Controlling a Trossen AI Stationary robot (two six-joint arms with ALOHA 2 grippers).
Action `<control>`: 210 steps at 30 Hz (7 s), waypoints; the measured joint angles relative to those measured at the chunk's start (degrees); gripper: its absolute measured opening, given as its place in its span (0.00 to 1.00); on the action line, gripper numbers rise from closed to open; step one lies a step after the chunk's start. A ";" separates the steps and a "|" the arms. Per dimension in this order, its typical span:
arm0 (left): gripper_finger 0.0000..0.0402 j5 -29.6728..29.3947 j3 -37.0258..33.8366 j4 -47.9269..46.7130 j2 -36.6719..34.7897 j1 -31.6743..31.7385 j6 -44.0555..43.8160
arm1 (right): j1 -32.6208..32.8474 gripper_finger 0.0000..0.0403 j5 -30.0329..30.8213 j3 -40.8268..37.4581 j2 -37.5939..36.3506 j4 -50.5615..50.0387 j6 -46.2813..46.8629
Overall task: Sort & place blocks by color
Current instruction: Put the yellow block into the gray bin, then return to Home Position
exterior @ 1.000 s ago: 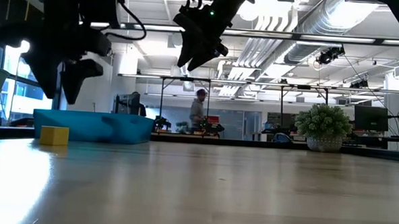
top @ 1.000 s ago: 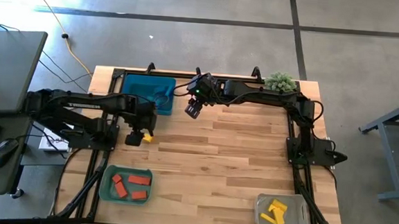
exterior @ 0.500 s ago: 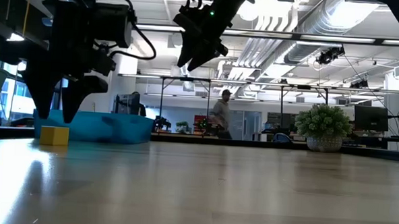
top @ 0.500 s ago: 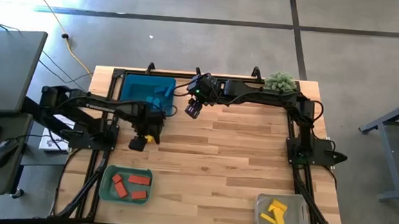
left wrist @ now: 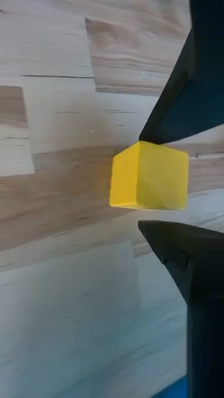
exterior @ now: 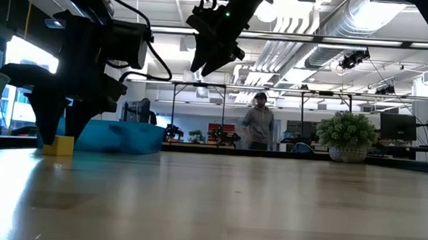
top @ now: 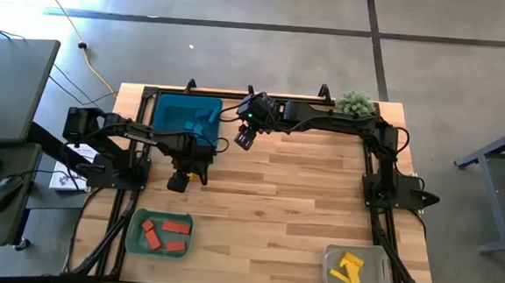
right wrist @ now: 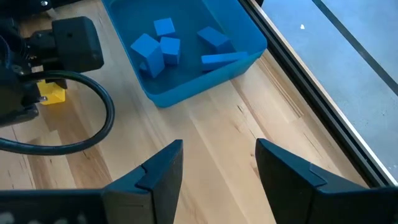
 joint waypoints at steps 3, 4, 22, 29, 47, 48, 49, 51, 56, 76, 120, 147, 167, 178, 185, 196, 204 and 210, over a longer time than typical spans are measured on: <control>0.41 0.01 0.00 0.75 0.00 0.00 0.00 | 0.00 0.47 0.00 0.00 0.00 0.00 -0.01; 0.38 0.01 0.00 0.90 0.00 0.00 0.04 | 0.00 0.47 0.00 0.00 0.00 0.00 0.00; 0.25 6.94 -0.04 1.58 -4.51 9.53 2.14 | 0.04 0.45 -11.86 0.00 -0.52 -0.10 -5.41; 0.25 14.56 3.94 1.72 -8.93 16.36 0.28 | 0.04 0.42 -17.11 0.00 -0.52 -0.02 -9.81; 0.25 35.50 17.45 1.38 -12.45 30.20 -10.11 | 2.70 0.41 -12.63 0.00 -0.52 6.42 -22.74; 0.25 37.45 17.78 1.39 -12.44 31.19 -11.29 | 3.08 0.41 -11.42 0.00 -0.52 7.33 -24.12; 0.25 39.25 18.07 1.41 -12.44 32.18 -12.49 | 3.46 0.41 -10.18 0.00 -0.52 8.12 -25.38; 0.25 42.02 18.51 1.62 -12.44 33.88 -14.68 | 4.09 0.41 -8.51 0.00 -0.52 9.73 -27.38; 0.25 48.91 18.51 5.68 -12.44 37.33 -19.69 | 5.40 0.41 -4.59 0.00 -0.52 13.69 -29.61; 0.25 53.62 18.47 24.86 -12.37 39.10 -36.72 | 7.25 0.41 8.73 0.00 -0.70 20.50 -25.30; 0.63 46.86 18.58 30.45 -12.13 37.59 -32.79 | 15.54 0.27 16.09 0.02 -0.44 -3.51 4.83; 0.63 46.74 18.53 30.30 -12.11 37.59 -35.00 | 26.78 0.27 15.11 -3.33 -2.73 -47.55 20.55; 0.63 34.57 18.49 30.30 -12.11 32.84 -36.72 | 46.58 0.27 -1.87 -38.18 -33.59 -36.18 63.78; 0.63 31.58 18.49 30.34 -12.11 27.27 -40.57 | 58.98 0.27 -9.38 -49.40 -41.37 -16.82 71.15; 0.63 28.30 18.49 30.34 -12.11 24.19 -42.41 | 64.73 0.27 -12.29 -53.37 -41.87 -4.30 66.08; 0.63 23.03 18.49 30.34 -12.11 19.45 -47.86 | 67.14 0.28 -11.89 -60.03 -41.79 6.53 67.06; 0.63 21.89 18.49 30.38 -12.35 16.10 -48.66 | 67.14 0.41 -11.41 -62.57 -41.77 9.68 68.40; 0.63 18.63 18.49 30.37 -14.03 14.69 -49.94 | 67.14 0.51 -11.43 -62.58 -41.77 9.66 69.01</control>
